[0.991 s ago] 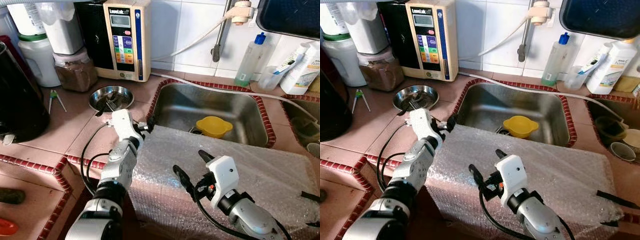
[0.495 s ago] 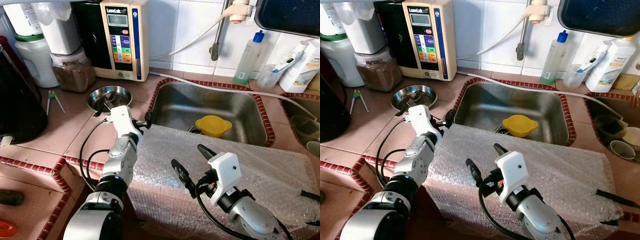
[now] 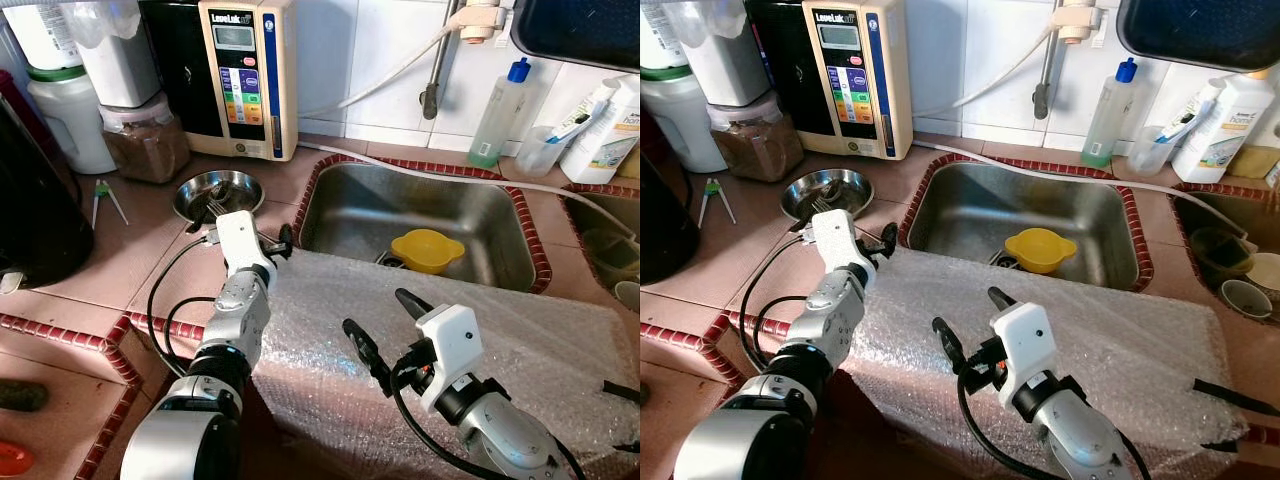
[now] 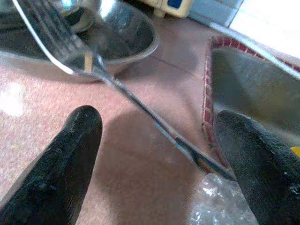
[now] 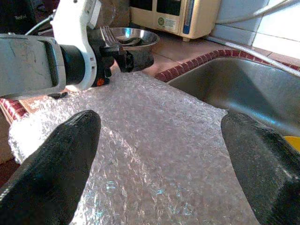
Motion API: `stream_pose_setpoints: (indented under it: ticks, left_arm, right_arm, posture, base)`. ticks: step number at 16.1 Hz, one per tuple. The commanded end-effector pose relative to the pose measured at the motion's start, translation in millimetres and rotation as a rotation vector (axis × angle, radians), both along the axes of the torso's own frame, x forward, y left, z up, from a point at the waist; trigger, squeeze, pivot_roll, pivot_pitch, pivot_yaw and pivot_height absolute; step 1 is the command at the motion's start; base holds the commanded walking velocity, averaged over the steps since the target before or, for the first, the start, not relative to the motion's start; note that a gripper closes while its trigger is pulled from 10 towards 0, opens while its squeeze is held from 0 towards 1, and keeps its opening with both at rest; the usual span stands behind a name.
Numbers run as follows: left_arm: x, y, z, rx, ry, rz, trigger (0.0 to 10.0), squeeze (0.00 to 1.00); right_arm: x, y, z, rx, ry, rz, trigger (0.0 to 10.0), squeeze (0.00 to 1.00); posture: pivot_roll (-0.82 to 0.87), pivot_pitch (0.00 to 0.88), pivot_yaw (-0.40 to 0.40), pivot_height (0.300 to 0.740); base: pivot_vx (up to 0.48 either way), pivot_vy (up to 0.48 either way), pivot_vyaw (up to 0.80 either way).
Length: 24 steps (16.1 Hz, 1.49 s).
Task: Kitchen organization
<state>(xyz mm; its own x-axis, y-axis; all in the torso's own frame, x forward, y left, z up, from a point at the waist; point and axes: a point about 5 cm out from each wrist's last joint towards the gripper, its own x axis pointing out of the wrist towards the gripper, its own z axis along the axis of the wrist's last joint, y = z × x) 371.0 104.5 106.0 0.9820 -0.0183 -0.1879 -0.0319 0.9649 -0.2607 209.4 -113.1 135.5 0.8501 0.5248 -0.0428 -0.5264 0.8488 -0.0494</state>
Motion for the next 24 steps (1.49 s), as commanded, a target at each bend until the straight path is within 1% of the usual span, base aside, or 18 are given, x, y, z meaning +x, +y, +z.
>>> stream_pose_setpoints:
  ticks: [1, 2, 3, 4, 6, 8, 11, 15, 24]
  left_arm:
    - [3.3, -3.8, 5, 0.015, -0.003, 0.0, 9.4, 0.0]
    - [3.7, -4.6, 6, 0.015, -0.005, 0.006, 5.2, 0.0]
    - [4.4, -5.6, 6, 0.022, -0.004, 0.021, 3.3, 0.0]
    - [4.9, -5.2, 6, 0.05, 0.01, 0.04, 0.0, 0.0]
    - [5.5, -2.8, 5, 0.082, 0.031, 0.073, 0.0, 0.0]
    - [5.9, -2.3, 5, 0.076, 0.034, 0.08, 0.0, 0.0]
    - [7.1, 2.1, 4, 0.058, 0.057, 0.12, 0.0, 0.0]
    - [7.6, 10.6, 2, 0.035, 0.088, 0.17, 0.0, 0.0]
    - [9.6, 18.2, 4, 0.033, 0.086, 0.197, 0.0, 0.0]
  right_arm:
    - [0.8, -1.2, 2, -0.006, -0.008, -0.008, 10.0, 0.0]
    - [1.0, -1.1, 2, -0.006, -0.007, -0.009, 10.0, 0.0]
    - [1.3, -0.7, 2, -0.007, -0.007, -0.009, 10.0, 0.0]
    - [1.8, -0.1, 2, -0.008, -0.007, -0.009, 10.0, 0.0]
    - [1.5, -0.4, 2, -0.009, -0.005, -0.011, 10.0, 0.0]
    - [1.2, -0.8, 1, -0.01, -0.004, -0.012, 10.0, 0.0]
    - [1.3, 0.2, 0, -0.011, 0.0, -0.012, 10.0, 0.0]
    - [1.1, -0.6, 0, -0.014, 0.0, -0.014, 10.0, 0.0]
    - [3.2, -1.1, -1, -0.022, -0.001, -0.013, 10.0, 0.0]
  posture:
    - [-0.07, 0.031, 0.043, 0.74]
    - [-0.07, 0.031, 0.042, 0.74]
    - [-0.07, 0.031, 0.042, 0.74]
    - [-0.07, 0.032, 0.043, 0.74]
    - [-0.07, 0.032, 0.043, 0.74]
    - [-0.07, 0.032, 0.043, 0.74]
    - [-0.07, 0.035, 0.044, 0.74]
    - [-0.07, 0.032, 0.046, 0.74]
    - [-0.07, 0.021, 0.04, 0.74]
  base:
    - [0.0, 0.0, 0.0]
    - [0.0, 0.0, 0.0]
    - [0.0, 0.0, 0.0]
    - [0.0, 0.0, 0.0]
    - [0.0, 0.0, 0.0]
    - [0.0, 0.0, 0.0]
    - [0.0, 0.0, 0.0]
    - [0.0, 0.0, 0.0]
    - [0.0, 0.0, 0.0]
